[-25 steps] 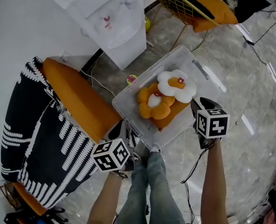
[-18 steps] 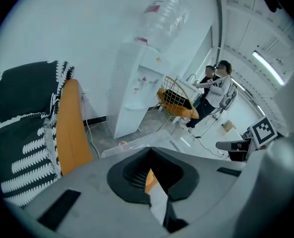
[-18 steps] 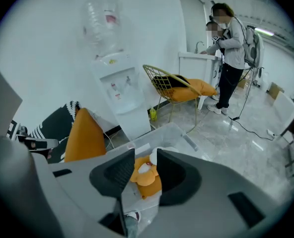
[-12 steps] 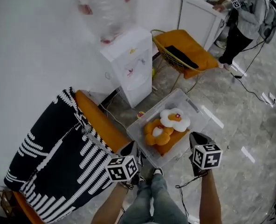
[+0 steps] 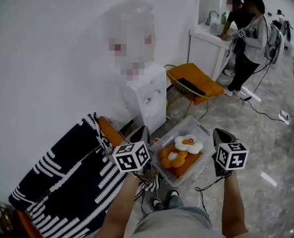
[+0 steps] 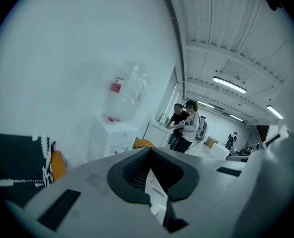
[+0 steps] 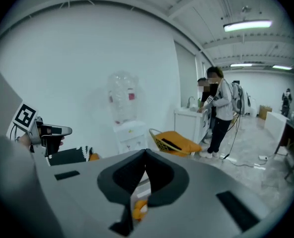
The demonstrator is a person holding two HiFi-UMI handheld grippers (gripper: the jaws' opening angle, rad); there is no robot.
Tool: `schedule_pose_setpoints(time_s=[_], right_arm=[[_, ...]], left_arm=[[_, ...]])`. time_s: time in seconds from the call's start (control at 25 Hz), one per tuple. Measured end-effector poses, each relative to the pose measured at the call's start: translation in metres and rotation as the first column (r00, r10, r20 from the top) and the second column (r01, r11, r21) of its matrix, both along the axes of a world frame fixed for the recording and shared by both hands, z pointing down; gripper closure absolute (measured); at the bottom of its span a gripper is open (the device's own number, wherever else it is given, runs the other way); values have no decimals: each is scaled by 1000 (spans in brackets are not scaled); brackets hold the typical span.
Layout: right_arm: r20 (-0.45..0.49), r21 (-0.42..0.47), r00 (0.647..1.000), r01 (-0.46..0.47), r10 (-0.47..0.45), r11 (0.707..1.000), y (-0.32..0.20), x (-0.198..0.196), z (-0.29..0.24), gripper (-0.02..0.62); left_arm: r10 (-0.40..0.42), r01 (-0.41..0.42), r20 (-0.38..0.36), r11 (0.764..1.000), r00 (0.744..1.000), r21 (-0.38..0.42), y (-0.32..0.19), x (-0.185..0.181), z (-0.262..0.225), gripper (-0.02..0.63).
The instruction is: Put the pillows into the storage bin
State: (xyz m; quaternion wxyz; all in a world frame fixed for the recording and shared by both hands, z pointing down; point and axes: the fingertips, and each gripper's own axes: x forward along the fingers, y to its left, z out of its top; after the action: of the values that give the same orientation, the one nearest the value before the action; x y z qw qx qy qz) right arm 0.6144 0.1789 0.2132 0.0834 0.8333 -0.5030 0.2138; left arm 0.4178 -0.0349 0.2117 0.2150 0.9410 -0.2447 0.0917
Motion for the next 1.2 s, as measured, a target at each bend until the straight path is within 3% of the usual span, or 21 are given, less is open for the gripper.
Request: schedule_pose_setpoints(time_s=[0.16, 0.32, 0.52, 1.2], right_arm=[[-101, 117, 988, -101, 113, 988, 32, 16, -49, 594], [-137, 168, 969, -183, 207, 969, 59, 25, -66, 594], [-114, 194, 959, -236, 261, 952, 77, 26, -58, 594], [-127, 155, 958, -236, 256, 959, 82, 20, -52, 594]], left_arm=[[-13, 16, -24, 989, 1000, 144, -9, -8, -52, 595], [-14, 21, -37, 980, 999, 198, -6, -14, -73, 595], [-13, 20, -38, 978, 999, 208, 0, -17, -75, 595], [-29, 37, -52, 985, 998, 167, 9, -12, -67, 595]])
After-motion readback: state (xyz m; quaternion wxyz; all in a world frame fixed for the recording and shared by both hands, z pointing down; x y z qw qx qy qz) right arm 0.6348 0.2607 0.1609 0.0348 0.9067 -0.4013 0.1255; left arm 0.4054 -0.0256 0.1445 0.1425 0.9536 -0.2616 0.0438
